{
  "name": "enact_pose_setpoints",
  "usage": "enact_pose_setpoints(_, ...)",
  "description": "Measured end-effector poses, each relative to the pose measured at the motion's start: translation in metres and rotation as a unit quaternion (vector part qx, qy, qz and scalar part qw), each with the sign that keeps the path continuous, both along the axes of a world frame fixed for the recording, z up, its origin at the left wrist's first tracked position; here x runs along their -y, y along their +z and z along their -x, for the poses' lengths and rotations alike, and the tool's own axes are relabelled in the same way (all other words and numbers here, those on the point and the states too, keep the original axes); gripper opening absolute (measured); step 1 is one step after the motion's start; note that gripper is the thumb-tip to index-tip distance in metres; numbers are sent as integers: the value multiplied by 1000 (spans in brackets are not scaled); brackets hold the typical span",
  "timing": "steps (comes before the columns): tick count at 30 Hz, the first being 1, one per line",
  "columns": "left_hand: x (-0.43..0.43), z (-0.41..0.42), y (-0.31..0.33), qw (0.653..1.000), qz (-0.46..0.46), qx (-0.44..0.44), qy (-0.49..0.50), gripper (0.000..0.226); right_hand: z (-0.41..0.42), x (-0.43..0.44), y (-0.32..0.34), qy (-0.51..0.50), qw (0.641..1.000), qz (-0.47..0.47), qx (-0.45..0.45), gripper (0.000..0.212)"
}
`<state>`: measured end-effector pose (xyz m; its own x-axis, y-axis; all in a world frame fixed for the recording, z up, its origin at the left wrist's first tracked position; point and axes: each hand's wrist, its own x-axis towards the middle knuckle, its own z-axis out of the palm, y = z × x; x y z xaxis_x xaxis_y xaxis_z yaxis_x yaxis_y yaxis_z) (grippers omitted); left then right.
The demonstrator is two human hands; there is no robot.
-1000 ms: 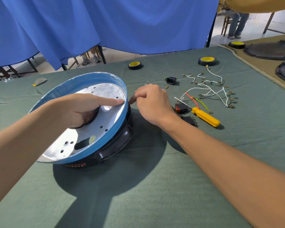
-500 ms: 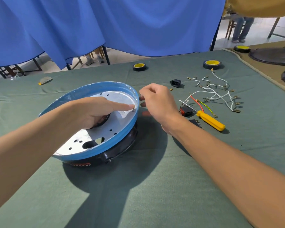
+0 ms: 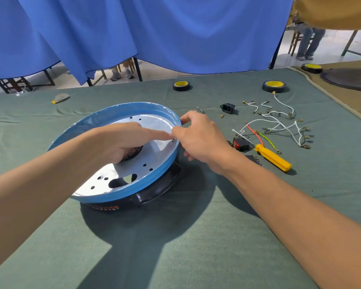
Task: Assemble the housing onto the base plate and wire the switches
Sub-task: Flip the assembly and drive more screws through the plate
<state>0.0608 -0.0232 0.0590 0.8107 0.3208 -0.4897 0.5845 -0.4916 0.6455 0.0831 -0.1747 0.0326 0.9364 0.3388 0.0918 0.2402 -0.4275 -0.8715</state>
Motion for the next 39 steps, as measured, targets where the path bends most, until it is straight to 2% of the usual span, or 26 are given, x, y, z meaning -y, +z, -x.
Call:
enact_pose_setpoints(2,0,0,-4,1000,-3,-2,-4,55,2,-1,-1,11,998,-14,-62,21)
enact_pose_setpoints(5,-2,0,-6,1000,7,-4,-13,56,-1,-2,-2,14,993,-23,-118,36)
enact_pose_setpoints(8,-8,-1,-5,998,49,-4,-25,55,-3,-3,4,16,973,-88,-212,46)
enact_pose_setpoints(12,-10,1,-8,996,80,16,-27,42,5,-5,12,28,923,-198,-328,27)
enact_pose_setpoints(14,-10,2,-8,994,101,22,-27,37,7,-7,12,32,907,-236,-348,26)
enact_pose_setpoints(16,-10,4,-7,993,110,18,-38,43,9,-8,13,33,888,-274,-368,28)
enact_pose_setpoints(19,-10,4,-7,993,108,21,-48,59,10,-6,13,40,864,-325,-382,40)
enact_pose_setpoints(21,-9,3,-6,995,91,20,-36,54,10,-5,10,46,862,-337,-375,50)
enact_pose_setpoints(24,-9,0,-3,995,88,5,-35,42,12,-5,11,31,861,-337,-380,41)
enact_pose_setpoints(28,-9,-1,0,994,90,-7,-53,38,16,-8,11,0,863,-330,-383,24)
enact_pose_setpoints(39,-9,4,0,994,102,17,-38,46,15,-6,15,-6,864,-332,-378,22)
